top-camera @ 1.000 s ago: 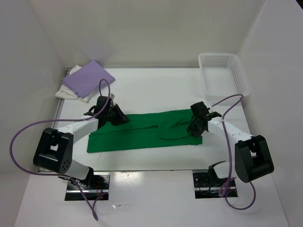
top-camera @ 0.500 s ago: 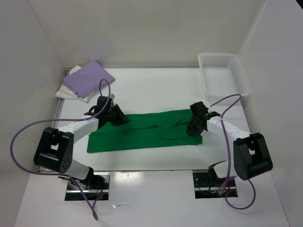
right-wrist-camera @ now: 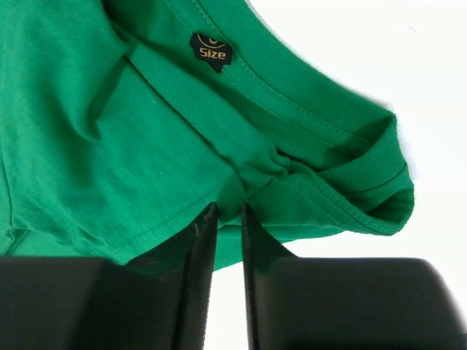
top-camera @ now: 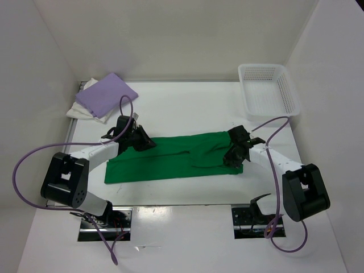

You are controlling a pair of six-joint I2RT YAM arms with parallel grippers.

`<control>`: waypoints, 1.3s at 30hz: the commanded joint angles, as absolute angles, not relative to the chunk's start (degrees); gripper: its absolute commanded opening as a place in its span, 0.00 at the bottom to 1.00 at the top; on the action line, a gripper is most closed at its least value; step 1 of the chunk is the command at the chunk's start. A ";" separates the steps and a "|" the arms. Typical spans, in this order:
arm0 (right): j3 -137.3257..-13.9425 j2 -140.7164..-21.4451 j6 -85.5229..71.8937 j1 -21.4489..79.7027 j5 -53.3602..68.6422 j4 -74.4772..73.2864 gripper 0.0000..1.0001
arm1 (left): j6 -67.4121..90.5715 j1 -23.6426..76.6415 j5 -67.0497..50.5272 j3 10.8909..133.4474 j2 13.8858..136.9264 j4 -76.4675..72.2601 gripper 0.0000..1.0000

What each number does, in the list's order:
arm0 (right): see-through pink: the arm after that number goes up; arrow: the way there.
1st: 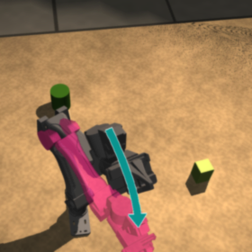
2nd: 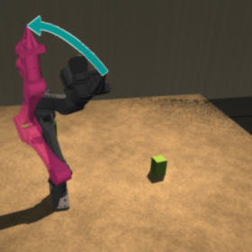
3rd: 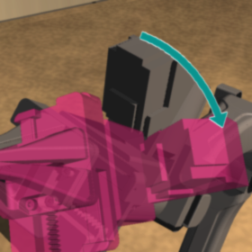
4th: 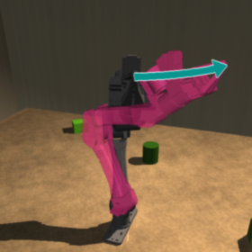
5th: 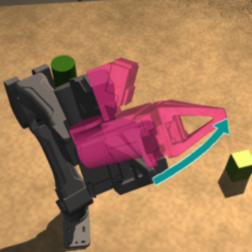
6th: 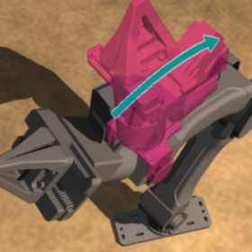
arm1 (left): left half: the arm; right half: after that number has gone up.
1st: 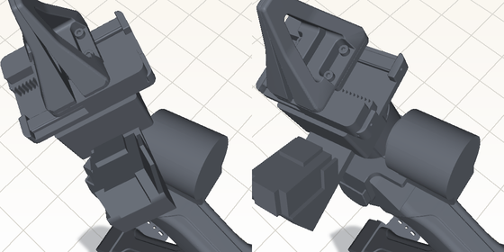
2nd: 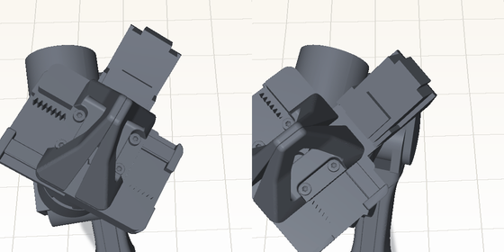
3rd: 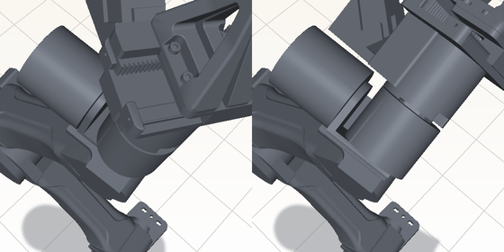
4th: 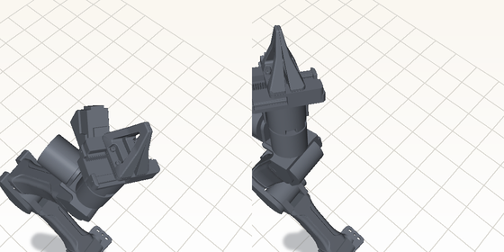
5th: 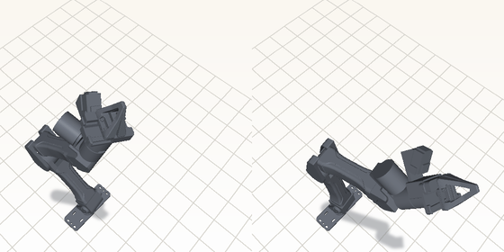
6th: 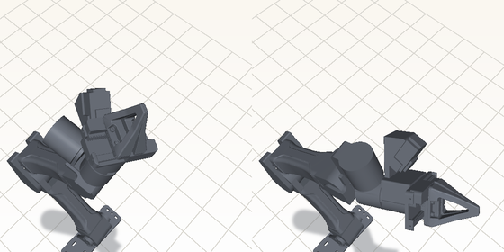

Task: Fold and stack the t-shirts
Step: Rotate the tshirt 90 degrees

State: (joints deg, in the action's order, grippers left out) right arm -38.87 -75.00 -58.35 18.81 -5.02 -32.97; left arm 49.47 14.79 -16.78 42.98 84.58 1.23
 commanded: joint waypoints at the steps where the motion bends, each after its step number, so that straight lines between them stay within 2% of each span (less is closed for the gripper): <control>1: -38.41 -75.94 -58.62 19.42 -5.10 -31.11 0.23 | 48.16 15.03 -17.40 42.98 84.99 -1.40 0.18; 2: -38.93 -75.94 -58.10 19.42 -5.10 -30.59 0.17 | 48.16 15.03 -17.40 42.98 84.99 -1.41 0.18; 5: -40.34 -75.94 -58.10 19.42 -5.80 -31.80 0.06 | 48.16 15.03 -17.40 42.98 84.99 -1.41 0.18; 8: -41.75 -74.54 -57.57 19.42 -6.50 -33.91 0.01 | 48.16 15.03 -17.40 42.98 84.99 -1.41 0.18; 27: -44.65 -65.13 -63.46 24.96 -2.99 -50.53 0.00 | 48.16 15.03 -17.40 44.03 84.99 -0.26 0.20; 29: -44.65 -65.13 -63.98 24.96 -2.46 -50.54 0.03 | 48.16 15.03 -17.40 44.03 84.99 -0.26 0.20; 31: -44.65 -65.65 -63.98 25.66 -1.93 -50.54 0.13 | 47.55 15.03 -17.40 44.56 84.99 0.44 0.20; 32: -44.65 -65.65 -63.98 25.66 -1.93 -50.54 0.18 | 47.55 15.03 -16.79 44.56 84.99 0.96 0.20; 33: -44.65 -65.65 -63.46 25.66 -1.93 -50.54 0.31 | 46.85 15.03 -16.79 44.56 84.99 1.49 0.20; 35: -47.01 -66.87 -61.79 25.66 -4.20 -50.54 0.38 | 46.32 15.03 -16.26 45.26 84.99 2.10 0.20; 37: -49.99 -68.28 -59.17 25.66 -4.75 -50.02 0.39 | 44.83 15.03 -15.21 46.66 84.99 2.81 0.20; 38: -50.62 -70.38 -58.11 25.14 -5.36 -48.79 0.36 | 44.82 15.03 -15.21 46.67 84.99 3.51 0.20; 39: -51.23 -71.88 -57.31 25.14 -5.36 -45.04 0.24 | 44.82 15.03 -15.21 46.67 85.60 3.52 0.20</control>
State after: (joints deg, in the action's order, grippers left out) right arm -46.98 -69.04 -60.25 24.99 -3.14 -49.30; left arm 47.07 14.79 -16.08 44.31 84.62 3.18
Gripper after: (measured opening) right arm 0.289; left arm 0.195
